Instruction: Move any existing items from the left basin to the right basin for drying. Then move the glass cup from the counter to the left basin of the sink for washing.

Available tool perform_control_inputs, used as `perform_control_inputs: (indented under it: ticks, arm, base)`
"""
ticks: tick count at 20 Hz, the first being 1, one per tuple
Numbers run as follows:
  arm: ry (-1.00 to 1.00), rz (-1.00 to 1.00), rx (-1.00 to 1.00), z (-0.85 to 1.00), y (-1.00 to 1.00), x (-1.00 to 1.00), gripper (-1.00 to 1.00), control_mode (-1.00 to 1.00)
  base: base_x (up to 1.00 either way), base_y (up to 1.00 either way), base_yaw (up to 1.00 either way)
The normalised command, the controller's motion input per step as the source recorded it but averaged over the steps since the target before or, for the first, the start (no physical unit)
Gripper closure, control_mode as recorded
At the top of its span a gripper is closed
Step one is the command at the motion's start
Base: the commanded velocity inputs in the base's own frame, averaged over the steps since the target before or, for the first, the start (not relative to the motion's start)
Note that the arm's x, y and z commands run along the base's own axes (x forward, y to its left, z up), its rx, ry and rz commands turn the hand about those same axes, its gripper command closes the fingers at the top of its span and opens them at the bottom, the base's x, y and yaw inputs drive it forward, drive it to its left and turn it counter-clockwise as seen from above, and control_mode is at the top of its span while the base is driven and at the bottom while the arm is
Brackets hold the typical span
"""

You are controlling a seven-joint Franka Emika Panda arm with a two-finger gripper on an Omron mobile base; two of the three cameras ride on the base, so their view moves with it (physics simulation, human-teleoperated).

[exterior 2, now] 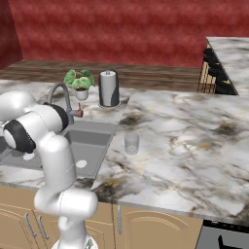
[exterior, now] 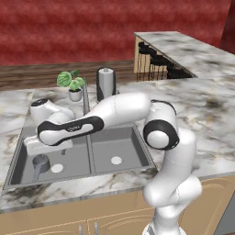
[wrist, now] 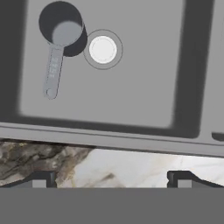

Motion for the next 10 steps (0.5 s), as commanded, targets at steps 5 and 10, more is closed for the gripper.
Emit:
perform_control_inputs:
  ticks: [5,10]
  arm:
    - [-0.01,-0.03,0.00,-0.18,0.03,0.00,-1.00,-1.00]
    - [0.00,-0.01,0.00,-0.07,0.00,0.00,-1.00,-1.00]
  base:
    - [0.00,0.00,0.00]
    - [0.00,0.00,0.00]
